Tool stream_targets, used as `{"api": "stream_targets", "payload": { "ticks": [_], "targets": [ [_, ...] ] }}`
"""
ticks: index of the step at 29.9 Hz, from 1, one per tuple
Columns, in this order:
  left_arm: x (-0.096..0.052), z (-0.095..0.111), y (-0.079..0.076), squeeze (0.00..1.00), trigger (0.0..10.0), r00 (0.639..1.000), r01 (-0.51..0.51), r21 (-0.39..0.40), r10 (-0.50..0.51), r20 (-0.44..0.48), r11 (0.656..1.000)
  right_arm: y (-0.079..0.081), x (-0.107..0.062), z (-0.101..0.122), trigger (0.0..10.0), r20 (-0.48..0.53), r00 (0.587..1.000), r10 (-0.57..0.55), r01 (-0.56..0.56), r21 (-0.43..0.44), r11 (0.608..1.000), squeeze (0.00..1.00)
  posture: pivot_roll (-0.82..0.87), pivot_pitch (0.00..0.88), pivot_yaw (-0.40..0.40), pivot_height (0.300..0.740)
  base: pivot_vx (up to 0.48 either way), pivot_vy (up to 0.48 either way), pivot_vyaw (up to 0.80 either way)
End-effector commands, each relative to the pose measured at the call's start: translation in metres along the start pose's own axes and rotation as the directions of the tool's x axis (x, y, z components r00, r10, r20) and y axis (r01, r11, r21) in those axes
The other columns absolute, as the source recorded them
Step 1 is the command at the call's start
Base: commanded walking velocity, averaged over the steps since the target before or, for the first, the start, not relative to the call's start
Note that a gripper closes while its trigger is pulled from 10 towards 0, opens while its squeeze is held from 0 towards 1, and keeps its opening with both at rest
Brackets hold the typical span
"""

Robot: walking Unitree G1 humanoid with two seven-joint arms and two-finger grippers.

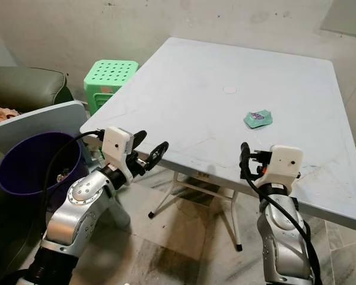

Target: Picking trash to rubbish bin

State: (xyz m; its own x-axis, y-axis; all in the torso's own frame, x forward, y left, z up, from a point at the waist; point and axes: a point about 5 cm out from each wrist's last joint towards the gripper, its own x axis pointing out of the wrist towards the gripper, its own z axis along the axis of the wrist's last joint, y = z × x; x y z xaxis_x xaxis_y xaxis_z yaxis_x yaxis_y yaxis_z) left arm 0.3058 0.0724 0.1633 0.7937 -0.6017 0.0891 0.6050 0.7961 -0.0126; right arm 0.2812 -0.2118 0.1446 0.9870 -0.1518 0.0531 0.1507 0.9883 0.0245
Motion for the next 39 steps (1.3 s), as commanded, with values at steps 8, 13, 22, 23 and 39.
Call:
{"api": "stream_targets", "payload": {
  "ticks": [8, 13, 22, 23, 39],
  "targets": [
    [0.0013, -0.0004, -0.0011, 0.00, 10.0, 1.000, 0.029, -0.011, -0.029, -0.008, 1.000, -0.0009, -0.0016, -0.0013, 10.0, 0.009, 1.000, -0.022, 0.022, 0.007, 1.000, 0.00, -0.08, 0.115, 0.017, 0.740, 0.293, 0.000, 0.00],
    [0.0013, -0.0007, -0.0026, 0.00, 10.0, 0.999, 0.039, -0.013, -0.039, -0.009, 0.999, -0.0005, -0.0027, -0.0015, 10.0, 0.011, 1.000, -0.022, 0.022, 0.008, 1.000, 0.00, -0.09, 0.110, 0.018, 0.740, 0.340, 0.000, 0.00],
    [0.0013, -0.0007, -0.0036, 0.00, 10.0, 0.999, 0.042, -0.016, -0.042, -0.006, 0.999, 0.0000, -0.0034, -0.0013, 10.0, 0.014, 1.000, -0.018, 0.018, 0.008, 1.000, 0.00, -0.09, 0.110, 0.016, 0.740, 0.362, 0.000, 0.00],
    [0.0013, -0.0007, -0.0036, 0.00, 10.0, 0.999, 0.041, -0.015, -0.042, -0.007, 0.999, 0.0000, -0.0034, -0.0014, 10.0, 0.013, 1.000, -0.018, 0.018, 0.008, 1.000, 0.00, -0.09, 0.110, 0.016, 0.740, 0.360, 0.000, 0.00],
    [0.0015, 0.0004, -0.0075, 0.00, 10.0, 1.000, 0.021, 0.005, -0.021, 0.023, 1.000, -0.0019, -0.0024, -0.0020, 10.0, 0.006, 1.000, -0.028, 0.028, 0.012, 1.000, 0.00, -0.09, 0.108, 0.007, 0.740, 0.202, 0.000, 0.00]
  ]
}}
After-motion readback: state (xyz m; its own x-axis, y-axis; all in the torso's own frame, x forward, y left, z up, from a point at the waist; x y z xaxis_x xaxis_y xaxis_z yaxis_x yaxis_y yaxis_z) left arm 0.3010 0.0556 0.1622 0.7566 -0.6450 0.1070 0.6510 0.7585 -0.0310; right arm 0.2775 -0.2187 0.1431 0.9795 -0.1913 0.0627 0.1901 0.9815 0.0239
